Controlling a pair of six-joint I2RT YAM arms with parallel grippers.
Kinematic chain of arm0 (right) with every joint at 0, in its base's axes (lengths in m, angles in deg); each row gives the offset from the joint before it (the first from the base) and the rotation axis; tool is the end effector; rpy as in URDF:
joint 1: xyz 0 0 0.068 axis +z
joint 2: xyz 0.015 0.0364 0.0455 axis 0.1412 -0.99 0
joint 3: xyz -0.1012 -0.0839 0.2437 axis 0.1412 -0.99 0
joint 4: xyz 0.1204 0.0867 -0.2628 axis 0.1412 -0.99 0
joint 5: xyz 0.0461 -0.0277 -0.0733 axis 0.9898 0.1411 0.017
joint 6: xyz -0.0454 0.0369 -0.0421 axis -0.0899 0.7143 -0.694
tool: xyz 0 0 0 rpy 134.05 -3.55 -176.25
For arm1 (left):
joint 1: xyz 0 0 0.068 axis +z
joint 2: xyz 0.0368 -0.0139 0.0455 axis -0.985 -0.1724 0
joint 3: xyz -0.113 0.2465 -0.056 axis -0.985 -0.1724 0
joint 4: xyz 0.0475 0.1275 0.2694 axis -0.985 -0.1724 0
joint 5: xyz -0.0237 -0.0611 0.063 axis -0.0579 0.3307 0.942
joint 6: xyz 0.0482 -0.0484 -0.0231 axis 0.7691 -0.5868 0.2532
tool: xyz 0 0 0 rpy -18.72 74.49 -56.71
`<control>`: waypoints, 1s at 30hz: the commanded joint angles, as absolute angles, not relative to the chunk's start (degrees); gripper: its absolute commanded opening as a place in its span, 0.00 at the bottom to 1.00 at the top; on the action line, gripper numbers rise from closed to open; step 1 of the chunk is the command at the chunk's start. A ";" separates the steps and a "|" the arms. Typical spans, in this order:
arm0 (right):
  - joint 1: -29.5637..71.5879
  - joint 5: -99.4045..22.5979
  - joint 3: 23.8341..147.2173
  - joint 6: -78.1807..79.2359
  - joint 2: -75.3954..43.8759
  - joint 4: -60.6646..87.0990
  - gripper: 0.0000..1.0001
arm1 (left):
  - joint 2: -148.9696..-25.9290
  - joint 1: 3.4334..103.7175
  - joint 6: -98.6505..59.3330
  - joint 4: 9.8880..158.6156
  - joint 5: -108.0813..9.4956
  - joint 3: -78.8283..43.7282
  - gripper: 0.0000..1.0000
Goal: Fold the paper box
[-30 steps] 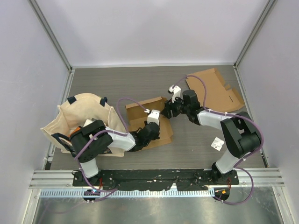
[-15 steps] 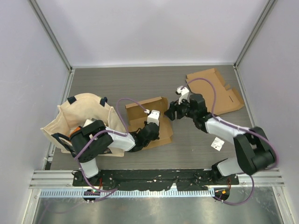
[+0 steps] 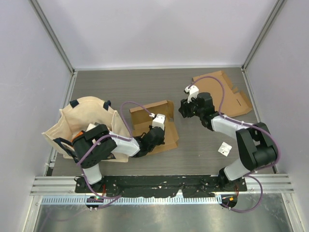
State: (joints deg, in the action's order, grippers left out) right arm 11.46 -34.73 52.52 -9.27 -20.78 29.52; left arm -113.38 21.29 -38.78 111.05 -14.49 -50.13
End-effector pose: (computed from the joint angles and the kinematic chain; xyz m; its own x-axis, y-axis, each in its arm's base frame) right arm 0.3437 0.1347 0.1650 -0.4128 -0.2009 -0.8884 -0.5143 0.8564 0.0453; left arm 0.2138 -0.3016 0.0824 -0.5330 -0.0018 -0.8461 0.3469 0.9116 -0.2205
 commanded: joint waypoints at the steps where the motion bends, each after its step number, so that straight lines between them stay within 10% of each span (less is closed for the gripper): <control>1: 11.48 -24.35 55.15 -19.11 -23.88 33.14 0.49 | -114.00 21.45 -37.35 107.72 -15.63 -50.52 0.00; 30: 17.63 -16.07 59.11 -17.28 -34.25 44.30 0.38 | -113.12 21.36 -36.91 107.11 -14.93 -51.05 0.00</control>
State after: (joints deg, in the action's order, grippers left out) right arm 16.46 -16.09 57.07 -18.52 -33.13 37.43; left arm -113.36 21.29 -37.58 111.05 -14.90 -50.13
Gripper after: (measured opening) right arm 0.395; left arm 0.011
